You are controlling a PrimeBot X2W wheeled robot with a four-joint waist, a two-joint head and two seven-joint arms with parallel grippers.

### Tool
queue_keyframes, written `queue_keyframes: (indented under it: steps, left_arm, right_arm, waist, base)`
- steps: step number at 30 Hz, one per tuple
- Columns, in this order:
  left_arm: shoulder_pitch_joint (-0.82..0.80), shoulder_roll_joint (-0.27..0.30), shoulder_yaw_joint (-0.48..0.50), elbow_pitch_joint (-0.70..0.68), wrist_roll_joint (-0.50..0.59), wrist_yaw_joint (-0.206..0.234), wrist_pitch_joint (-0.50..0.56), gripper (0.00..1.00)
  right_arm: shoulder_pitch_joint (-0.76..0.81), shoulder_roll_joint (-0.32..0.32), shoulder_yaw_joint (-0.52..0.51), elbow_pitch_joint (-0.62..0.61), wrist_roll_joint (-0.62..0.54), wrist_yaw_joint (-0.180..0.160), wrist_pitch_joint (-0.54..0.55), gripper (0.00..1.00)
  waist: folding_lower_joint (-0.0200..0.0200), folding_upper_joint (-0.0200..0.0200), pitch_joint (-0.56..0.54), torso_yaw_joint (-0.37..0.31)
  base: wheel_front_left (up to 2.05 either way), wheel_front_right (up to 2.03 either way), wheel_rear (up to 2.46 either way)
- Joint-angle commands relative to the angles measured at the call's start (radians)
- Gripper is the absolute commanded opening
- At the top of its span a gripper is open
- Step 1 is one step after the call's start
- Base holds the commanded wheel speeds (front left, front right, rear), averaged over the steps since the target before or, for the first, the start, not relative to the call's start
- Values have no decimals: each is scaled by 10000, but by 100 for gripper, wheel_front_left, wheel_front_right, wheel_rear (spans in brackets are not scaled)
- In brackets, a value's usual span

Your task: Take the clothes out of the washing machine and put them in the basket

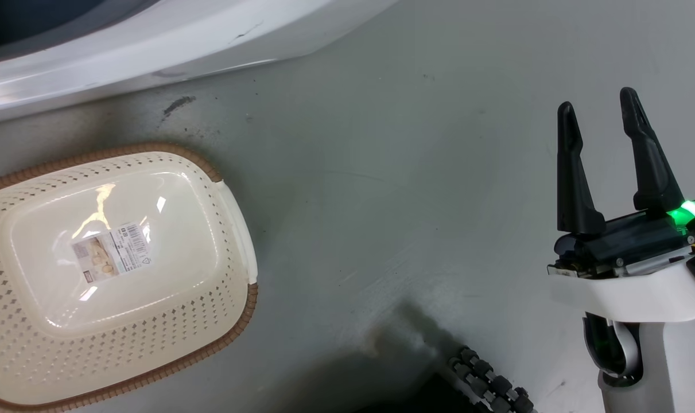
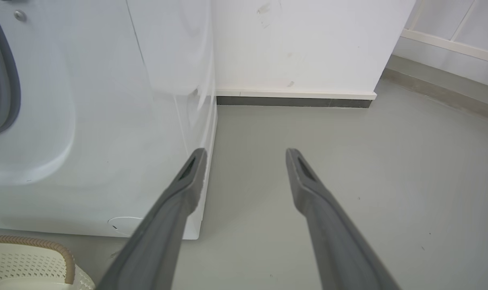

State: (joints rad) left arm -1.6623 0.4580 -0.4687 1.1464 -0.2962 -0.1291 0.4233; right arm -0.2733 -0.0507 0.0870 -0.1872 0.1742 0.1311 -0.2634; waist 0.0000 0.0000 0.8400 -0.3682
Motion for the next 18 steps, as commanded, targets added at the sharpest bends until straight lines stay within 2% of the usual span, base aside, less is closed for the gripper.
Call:
queue_keyframes:
  steps: [1,5,18]
  left_arm:
    - [157,-32,-49,-73,-64,-1,-141,0]
    - [488,-28,-246,-278,-328,-1,-1072,0]
    - [2971,-367,-1090,-762,-1331,-1,-4523,0]
  right_arm:
    - [-166,8,-22,-11,-80,-7,-21,100]
    - [-168,7,-38,51,-148,-7,-21,100]
    - [326,7,-198,384,-763,-7,-23,100]
  waist:
    - [0,0,-81,57]
    - [0,0,-427,237]
    - [0,0,-2273,1121]
  base:
    - [0,0,0]
    - [0,0,0]
    - [0,0,0]
